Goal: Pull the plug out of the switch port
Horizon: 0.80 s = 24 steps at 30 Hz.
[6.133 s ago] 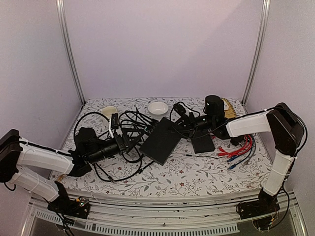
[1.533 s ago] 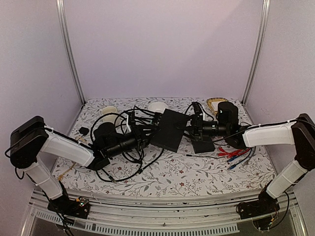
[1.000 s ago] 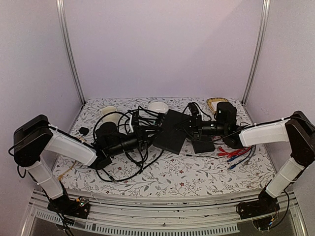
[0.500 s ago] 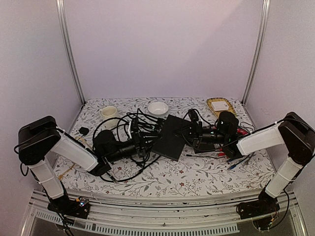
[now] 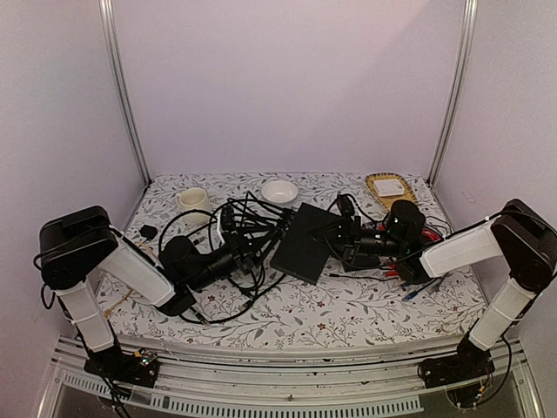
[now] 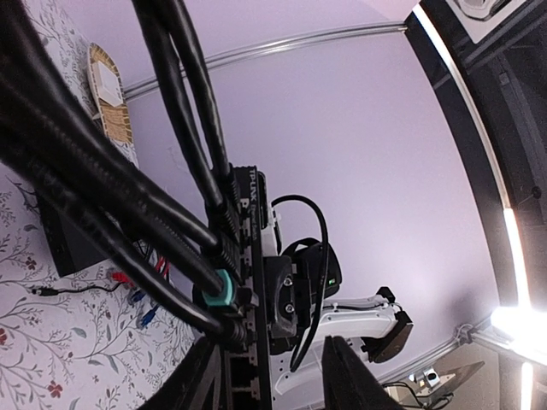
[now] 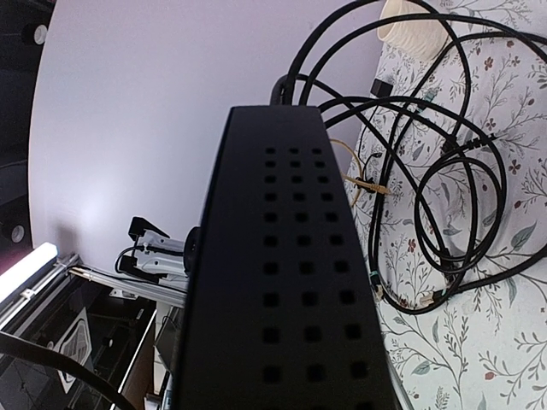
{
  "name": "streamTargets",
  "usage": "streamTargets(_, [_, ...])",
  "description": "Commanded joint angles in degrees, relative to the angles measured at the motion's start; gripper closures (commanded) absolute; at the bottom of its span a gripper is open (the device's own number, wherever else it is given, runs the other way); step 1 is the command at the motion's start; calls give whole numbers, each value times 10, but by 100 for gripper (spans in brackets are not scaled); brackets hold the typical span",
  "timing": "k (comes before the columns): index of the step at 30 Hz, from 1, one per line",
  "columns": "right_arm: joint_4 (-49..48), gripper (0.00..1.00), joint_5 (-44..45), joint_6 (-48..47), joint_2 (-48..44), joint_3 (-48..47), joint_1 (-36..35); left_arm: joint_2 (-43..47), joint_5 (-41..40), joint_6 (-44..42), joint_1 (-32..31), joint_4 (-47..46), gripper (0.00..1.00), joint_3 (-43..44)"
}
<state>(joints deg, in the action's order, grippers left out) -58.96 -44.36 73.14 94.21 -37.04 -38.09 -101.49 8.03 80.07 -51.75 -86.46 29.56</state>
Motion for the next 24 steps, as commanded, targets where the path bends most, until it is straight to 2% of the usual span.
streamTargets(1, [-34,98,2,2,-9,-2,-5,-8,-3,-2,-4,-70,58,10])
streamTargets(11, [-22,98,2,-5,-5,-16,-9,24,12,-54,-7,68,62,45])
streamTargets(24, [-22,98,3,-5,-6,-18,-10,19,8,-58,-10,81,76,57])
